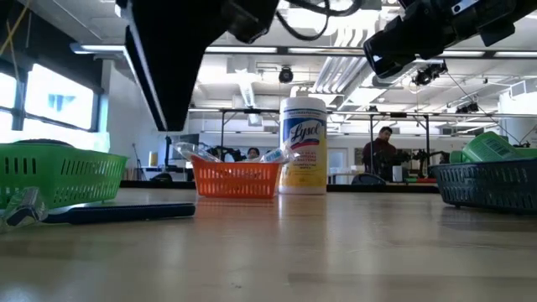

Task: Pick & Place Travel size toiletries
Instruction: Put the blue razor into the yellow bin

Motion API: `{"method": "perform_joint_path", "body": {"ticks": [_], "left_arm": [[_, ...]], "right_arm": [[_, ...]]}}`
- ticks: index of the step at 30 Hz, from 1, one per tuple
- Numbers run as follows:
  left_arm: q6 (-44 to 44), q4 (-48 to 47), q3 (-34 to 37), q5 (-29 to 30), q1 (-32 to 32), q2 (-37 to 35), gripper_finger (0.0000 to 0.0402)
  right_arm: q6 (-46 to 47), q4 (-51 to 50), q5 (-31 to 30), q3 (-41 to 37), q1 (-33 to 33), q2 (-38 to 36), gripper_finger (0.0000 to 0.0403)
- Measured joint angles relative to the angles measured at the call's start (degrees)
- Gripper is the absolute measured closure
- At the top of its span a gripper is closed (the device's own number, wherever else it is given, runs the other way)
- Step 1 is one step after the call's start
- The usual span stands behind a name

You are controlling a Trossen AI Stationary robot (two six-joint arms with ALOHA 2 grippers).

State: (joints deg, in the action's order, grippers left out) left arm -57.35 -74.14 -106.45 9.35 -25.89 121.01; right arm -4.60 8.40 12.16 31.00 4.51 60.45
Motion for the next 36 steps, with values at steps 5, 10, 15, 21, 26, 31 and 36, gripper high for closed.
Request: {"method": "perform_joint_path", "body": {"ticks": [5,10,15,21,26,31,36], "left_arm": [[-3.0,8.7,0.0,-0.8,0.0,0.0,0.0168],[8.6,16.3,0.0,-1.6,0.3,0.0,0.0168],[19.0,21.3,0.0,-1.6,0.4,0.0,0.0167],[25.5,18.5,0.0,2.2,-1.5,0.0,0.0167],[22.6,14.6,0.0,14.2,-7.3,-0.3,0.0167],[22.8,13.6,0.1,18.4,-10.7,-1.1,0.0167],[24.1,15.2,0.0,19.7,-11.0,-1.4,0.0167]], "right_arm": [[-0.1,0.5,0.0,0.0,0.0,0.0,0.04],[0.1,0.5,0.0,0.0,0.0,0.0,0.04],[0.0,0.5,0.0,0.0,0.0,0.0,0.04],[-0.1,0.4,0.0,0.0,0.0,0.0,0.04],[-0.2,0.4,0.0,0.0,0.0,0.0,0.04],[-0.2,0.7,0.0,0.0,0.0,0.0,0.04],[-1.4,1.8,0.0,0.0,0.0,0.0,0.04]]}}
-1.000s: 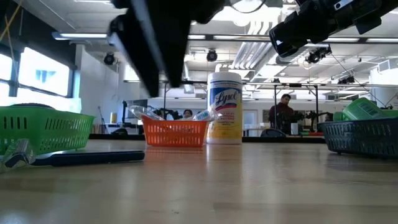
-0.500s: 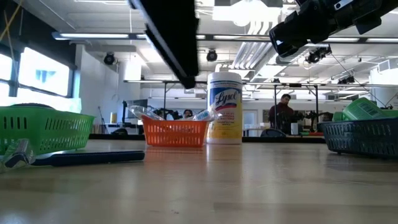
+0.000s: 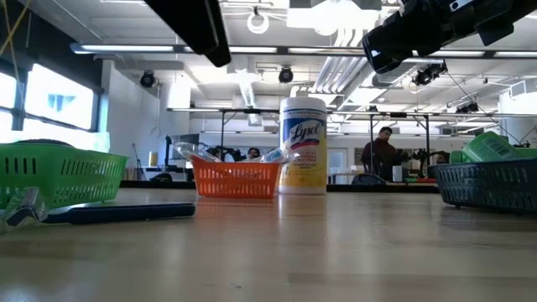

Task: Pick & Place Travel size toiletries
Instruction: Put the blue razor into the yellow bin

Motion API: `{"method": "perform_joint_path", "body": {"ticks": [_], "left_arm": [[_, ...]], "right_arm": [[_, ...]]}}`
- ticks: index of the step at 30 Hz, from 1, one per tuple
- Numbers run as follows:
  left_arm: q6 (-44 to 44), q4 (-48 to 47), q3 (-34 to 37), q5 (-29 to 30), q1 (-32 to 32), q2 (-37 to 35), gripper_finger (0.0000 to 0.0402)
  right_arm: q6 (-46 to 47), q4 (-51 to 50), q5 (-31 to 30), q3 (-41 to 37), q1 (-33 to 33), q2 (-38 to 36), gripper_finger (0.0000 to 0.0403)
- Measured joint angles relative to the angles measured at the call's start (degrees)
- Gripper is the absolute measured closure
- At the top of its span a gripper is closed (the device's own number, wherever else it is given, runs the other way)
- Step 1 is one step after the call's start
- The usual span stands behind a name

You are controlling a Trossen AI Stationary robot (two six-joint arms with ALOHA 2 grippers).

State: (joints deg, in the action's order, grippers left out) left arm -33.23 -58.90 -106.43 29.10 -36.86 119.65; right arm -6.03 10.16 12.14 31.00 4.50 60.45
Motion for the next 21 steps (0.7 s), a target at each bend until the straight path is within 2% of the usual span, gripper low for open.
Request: {"method": "perform_joint_path", "body": {"ticks": [2,8,14,18,21], "left_arm": [[0.0,1.8,0.6,0.0,0.3,0.0,0.0167],[4.5,15.1,7.7,-1.5,0.9,0.1,0.0167],[4.0,19.6,12.3,-3.0,1.7,-1.3,0.0167],[7.4,28.4,17.0,-3.2,2.1,-3.6,0.0167],[10.8,36.3,22.0,-5.6,2.7,-4.9,0.0167]], "right_arm": [[-0.2,-0.1,0.0,0.0,0.0,0.0,0.04],[-0.3,-0.2,0.0,0.0,0.0,0.0,0.04],[-0.3,-0.3,0.0,0.0,0.0,0.0,0.04],[-0.3,-0.1,0.0,0.0,0.0,0.0,0.04],[-0.3,-0.3,0.0,0.0,0.0,0.0,0.04]]}}
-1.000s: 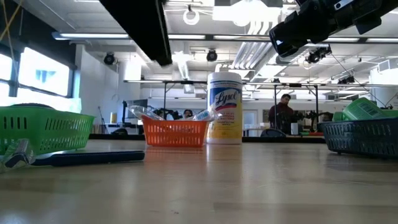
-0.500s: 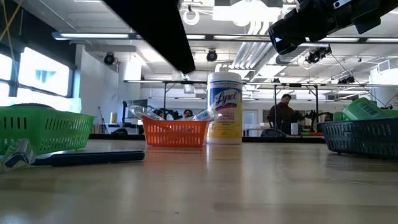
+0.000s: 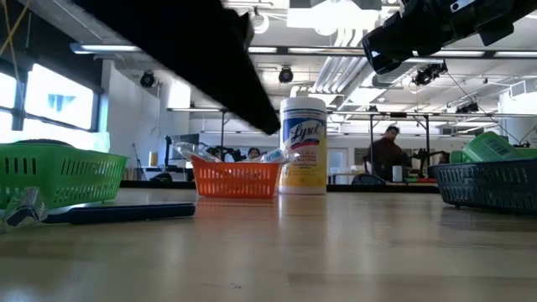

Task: Pick & Place Travel size toiletries
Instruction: Put the blue razor into the yellow bin

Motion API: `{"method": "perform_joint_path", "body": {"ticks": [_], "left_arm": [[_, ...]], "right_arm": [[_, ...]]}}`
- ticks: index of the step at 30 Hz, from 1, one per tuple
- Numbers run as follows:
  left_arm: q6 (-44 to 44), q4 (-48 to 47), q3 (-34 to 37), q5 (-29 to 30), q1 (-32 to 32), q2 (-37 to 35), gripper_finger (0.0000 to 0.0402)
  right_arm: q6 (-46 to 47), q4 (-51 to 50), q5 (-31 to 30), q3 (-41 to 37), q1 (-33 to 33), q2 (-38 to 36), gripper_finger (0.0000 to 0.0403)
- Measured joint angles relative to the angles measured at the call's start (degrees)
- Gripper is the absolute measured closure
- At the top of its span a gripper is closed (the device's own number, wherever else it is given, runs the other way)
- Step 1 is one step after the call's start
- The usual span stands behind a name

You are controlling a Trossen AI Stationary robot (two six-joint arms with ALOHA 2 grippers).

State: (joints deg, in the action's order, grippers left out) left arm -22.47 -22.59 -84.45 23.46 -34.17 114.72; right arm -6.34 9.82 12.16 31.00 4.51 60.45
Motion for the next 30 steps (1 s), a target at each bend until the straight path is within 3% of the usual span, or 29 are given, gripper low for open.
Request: {"method": "perform_joint_path", "body": {"ticks": [8,15,30], "left_arm": [[0.7,9.7,10.6,-5.8,2.8,-7.3,0.0167],[1.1,5.8,14.3,-7.0,2.6,-13.7,0.0167],[-11.4,-2.1,25.2,-7.6,3.4,-27.0,0.0167]], "right_arm": [[-0.7,-0.2,0.0,0.0,0.0,0.0,0.04],[-1.0,-0.2,0.0,0.0,0.0,0.0,0.04],[-0.9,-0.5,0.0,0.0,0.0,0.0,0.04]]}}
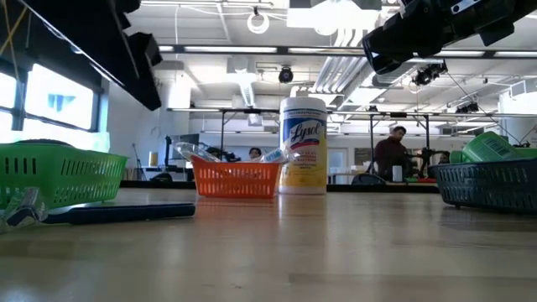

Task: Pick & Place Travel size toiletries
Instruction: Put the blue razor into the yellow bin

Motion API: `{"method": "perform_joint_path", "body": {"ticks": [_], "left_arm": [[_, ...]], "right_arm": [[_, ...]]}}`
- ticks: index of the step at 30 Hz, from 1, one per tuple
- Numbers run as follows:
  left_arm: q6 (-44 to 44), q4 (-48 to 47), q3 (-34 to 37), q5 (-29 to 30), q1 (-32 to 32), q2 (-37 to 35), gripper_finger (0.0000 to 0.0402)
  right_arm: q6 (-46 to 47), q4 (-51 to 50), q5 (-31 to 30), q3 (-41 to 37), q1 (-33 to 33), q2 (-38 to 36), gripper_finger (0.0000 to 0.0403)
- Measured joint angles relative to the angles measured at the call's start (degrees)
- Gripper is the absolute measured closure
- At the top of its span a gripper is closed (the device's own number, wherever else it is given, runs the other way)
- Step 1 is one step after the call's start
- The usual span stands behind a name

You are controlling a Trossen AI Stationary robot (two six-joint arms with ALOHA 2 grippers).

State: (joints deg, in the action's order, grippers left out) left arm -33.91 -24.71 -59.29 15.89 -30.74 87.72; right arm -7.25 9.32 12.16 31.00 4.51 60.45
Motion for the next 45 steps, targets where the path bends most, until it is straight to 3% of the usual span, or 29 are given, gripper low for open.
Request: {"method": "perform_joint_path", "body": {"ticks": [12,25,45], "left_arm": [[-14.5,-2.1,2.9,-2.6,0.0,-1.3,0.0167],[-14.4,5.6,2.9,-1.8,0.0,-1.3,0.0167],[-14.4,5.7,2.8,-1.8,0.0,-1.3,0.0167]], "right_arm": [[0.0,-0.1,0.0,0.0,0.0,0.0,0.04],[-0.1,-0.1,0.0,0.0,0.0,0.0,0.04],[1.3,-0.1,0.0,0.0,0.0,0.0,0.04]]}}
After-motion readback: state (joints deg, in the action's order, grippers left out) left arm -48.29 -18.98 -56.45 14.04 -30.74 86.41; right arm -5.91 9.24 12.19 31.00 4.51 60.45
